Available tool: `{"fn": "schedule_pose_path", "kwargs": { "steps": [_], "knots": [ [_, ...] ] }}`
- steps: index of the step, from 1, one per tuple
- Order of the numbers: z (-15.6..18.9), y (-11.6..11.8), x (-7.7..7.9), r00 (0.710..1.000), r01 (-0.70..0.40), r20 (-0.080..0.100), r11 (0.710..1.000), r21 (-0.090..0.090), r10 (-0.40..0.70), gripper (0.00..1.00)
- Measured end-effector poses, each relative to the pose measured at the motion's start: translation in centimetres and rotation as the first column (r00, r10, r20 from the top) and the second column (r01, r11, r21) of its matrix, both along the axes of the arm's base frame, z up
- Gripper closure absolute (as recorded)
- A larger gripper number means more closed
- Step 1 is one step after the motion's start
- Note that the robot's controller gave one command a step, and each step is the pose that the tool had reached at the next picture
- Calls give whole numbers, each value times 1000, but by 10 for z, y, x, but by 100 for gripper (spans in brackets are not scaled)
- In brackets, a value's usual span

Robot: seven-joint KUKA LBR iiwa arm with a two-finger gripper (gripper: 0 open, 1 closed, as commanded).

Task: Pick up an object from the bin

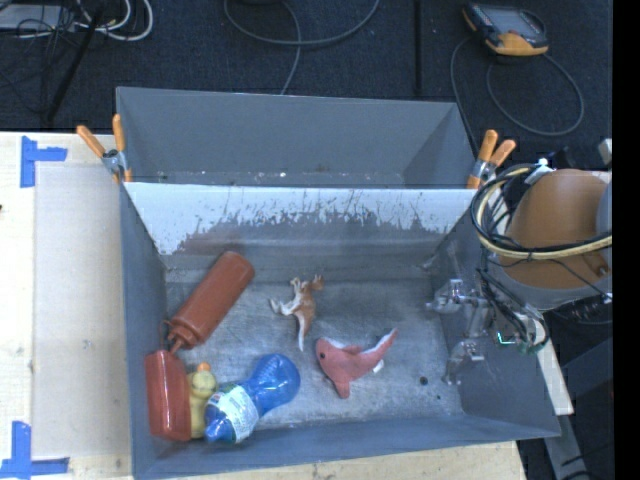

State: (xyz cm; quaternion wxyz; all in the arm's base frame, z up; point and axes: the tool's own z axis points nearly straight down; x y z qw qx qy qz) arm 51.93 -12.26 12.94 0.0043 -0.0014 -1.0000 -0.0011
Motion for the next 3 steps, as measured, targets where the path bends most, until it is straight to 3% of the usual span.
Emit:
{"fn": "schedule_pose_path", "kwargs": {
  "steps": [1,2,3],
  "knots": [
    [4,0,2,1000,-3,7,1000,-2,4,0],
    [-21,80,3,968,-252,2,968,1,252,0],
    [-13,85,5,966,-259,8,966,-1,259,0]
  ]
}}
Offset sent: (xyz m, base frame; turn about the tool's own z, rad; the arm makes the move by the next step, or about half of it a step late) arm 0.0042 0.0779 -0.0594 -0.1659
